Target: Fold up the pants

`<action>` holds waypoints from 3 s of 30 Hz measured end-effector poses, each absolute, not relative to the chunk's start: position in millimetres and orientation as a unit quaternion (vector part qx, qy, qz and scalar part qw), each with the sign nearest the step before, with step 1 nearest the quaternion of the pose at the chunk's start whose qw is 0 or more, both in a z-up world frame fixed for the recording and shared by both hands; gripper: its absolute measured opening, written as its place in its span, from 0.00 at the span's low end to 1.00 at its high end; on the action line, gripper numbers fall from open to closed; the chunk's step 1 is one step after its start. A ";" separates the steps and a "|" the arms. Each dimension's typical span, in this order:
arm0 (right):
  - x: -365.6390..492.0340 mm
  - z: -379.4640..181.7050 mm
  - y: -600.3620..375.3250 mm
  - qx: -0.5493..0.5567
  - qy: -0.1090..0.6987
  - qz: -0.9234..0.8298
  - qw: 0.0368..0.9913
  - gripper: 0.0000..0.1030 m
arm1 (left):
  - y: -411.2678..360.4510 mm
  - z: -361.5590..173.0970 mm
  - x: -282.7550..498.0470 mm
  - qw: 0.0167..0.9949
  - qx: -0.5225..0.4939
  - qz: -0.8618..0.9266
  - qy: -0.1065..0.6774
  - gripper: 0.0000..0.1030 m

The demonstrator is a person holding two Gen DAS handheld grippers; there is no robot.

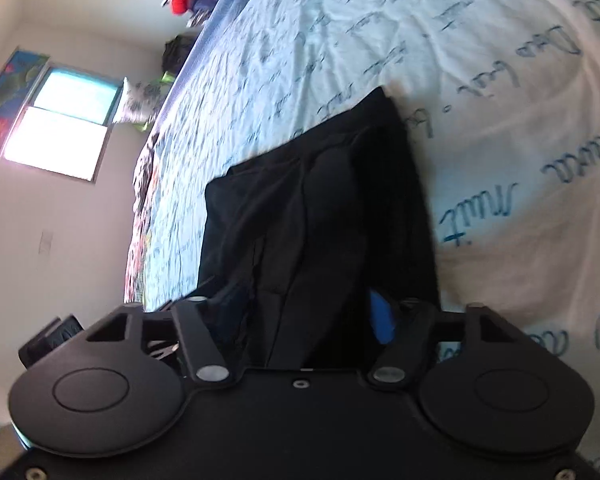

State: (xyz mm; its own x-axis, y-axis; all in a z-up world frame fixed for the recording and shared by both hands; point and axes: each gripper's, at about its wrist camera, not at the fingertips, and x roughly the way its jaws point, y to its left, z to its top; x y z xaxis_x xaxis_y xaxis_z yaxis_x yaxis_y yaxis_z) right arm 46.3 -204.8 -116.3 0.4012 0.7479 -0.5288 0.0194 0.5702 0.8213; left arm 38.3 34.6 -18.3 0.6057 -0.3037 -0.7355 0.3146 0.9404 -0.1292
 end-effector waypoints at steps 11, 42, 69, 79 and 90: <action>69.3 -86.0 -204.0 0.334 0.470 0.284 0.766 0.17 | 28.9 -15.7 40.8 0.894 -0.001 -0.159 0.420 0.88; 81.7 -128.5 -251.3 0.427 0.443 0.254 0.746 0.58 | 17.6 -23.5 35.3 0.893 0.022 -0.151 0.424 0.96; 137.6 -45.1 -153.9 0.265 0.413 0.348 0.799 0.80 | 52.0 -16.2 29.1 0.908 0.004 -0.123 0.401 0.96; 211.6 -83.1 18.7 -0.085 0.479 0.355 0.798 0.19 | 56.2 -37.7 12.1 0.920 -0.003 -0.113 0.374 1.00; 190.6 -36.5 -74.4 0.156 0.432 0.366 0.809 0.16 | 72.7 -22.6 11.8 0.914 -0.037 -0.108 0.389 0.96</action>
State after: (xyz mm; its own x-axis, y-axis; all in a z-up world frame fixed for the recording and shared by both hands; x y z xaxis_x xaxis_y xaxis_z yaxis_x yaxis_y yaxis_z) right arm 190.6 -74.4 -36.5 0.3586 0.7269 -0.5856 -0.4580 0.6837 0.5682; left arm 11.8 72.7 -22.6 0.6734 -0.2263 -0.7038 0.1693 0.9739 -0.1511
